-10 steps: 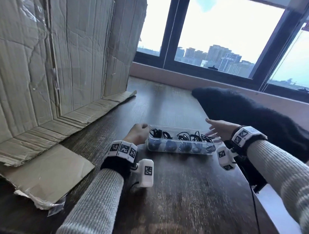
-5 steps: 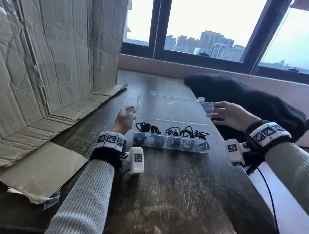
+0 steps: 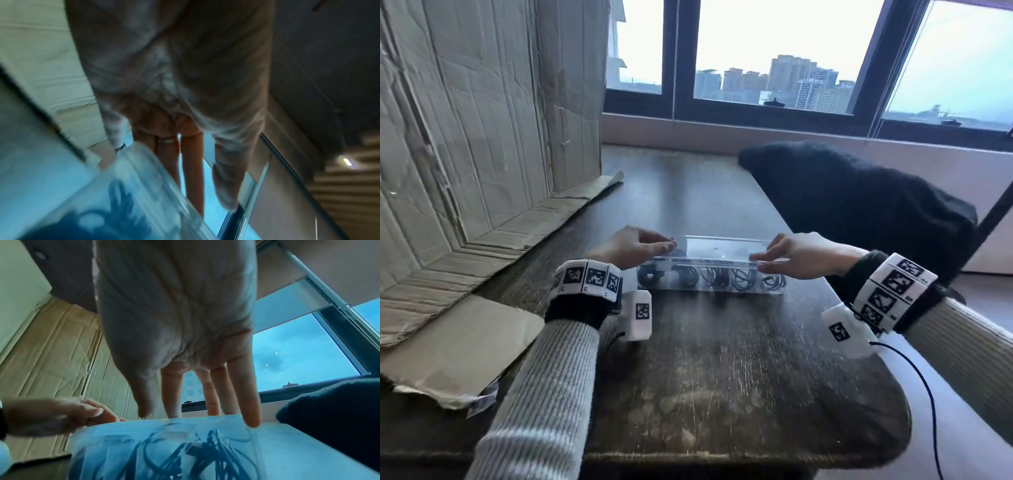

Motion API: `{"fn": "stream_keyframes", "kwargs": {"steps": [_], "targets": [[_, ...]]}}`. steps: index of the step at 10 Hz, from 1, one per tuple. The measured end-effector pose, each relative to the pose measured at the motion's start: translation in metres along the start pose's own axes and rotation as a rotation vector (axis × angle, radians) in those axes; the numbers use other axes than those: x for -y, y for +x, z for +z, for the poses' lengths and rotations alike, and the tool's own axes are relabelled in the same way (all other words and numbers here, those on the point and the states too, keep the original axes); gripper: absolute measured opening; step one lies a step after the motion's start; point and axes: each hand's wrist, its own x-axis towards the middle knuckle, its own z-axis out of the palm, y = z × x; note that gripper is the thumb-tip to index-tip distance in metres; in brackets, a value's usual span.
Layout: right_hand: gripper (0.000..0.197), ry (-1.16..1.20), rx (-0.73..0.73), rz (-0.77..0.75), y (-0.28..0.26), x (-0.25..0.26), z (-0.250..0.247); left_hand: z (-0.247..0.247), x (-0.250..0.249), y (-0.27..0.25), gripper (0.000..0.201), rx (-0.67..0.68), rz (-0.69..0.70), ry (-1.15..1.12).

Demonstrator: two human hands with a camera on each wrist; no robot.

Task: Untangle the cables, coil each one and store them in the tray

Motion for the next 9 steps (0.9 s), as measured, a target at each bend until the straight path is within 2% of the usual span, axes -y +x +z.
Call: {"fn": "stream_keyframes", "kwargs": {"steps": [1,2,3,4,5,6,7,8,9], "targets": [[0.038,-0.072,0.017,-0.002,0.006,0.0,0.002,0.001,-0.022,-0.013,0.037,0.182,-0.084,0.256],[0.038,-0.069,0.061,-0.003,0.013,-0.001,0.001,0.007,-0.035,-0.02,0.047,0.157,-0.089,0.436],[0.044,0.087,0.108,-0.018,0.018,-0.01,0.002,0.013,-0.038,-0.026,0.049,0.057,-0.081,0.495],[0.054,0.13,0.062,-0.011,0.017,-0.014,0.006,0.019,-0.043,-0.027,0.047,-0.027,-0.054,0.524],[0.052,0.102,-0.098,0.037,0.016,-0.008,0.011,0.024,-0.048,-0.028,0.043,-0.084,-0.033,0.591],[0.047,0.078,-0.165,0.064,0.015,-0.002,0.012,0.027,-0.053,-0.029,0.044,-0.113,-0.021,0.619],[0.047,0.072,-0.202,0.056,0.013,-0.001,0.016,0.028,-0.054,-0.03,0.044,-0.11,-0.025,0.618],[0.051,0.083,-0.181,0.038,0.006,0.002,0.015,0.028,-0.055,-0.04,0.045,-0.096,-0.019,0.649],[0.06,0.073,-0.139,0.005,0.001,0.006,0.008,0.026,-0.054,-0.046,0.061,-0.019,-0.035,0.625]]}}
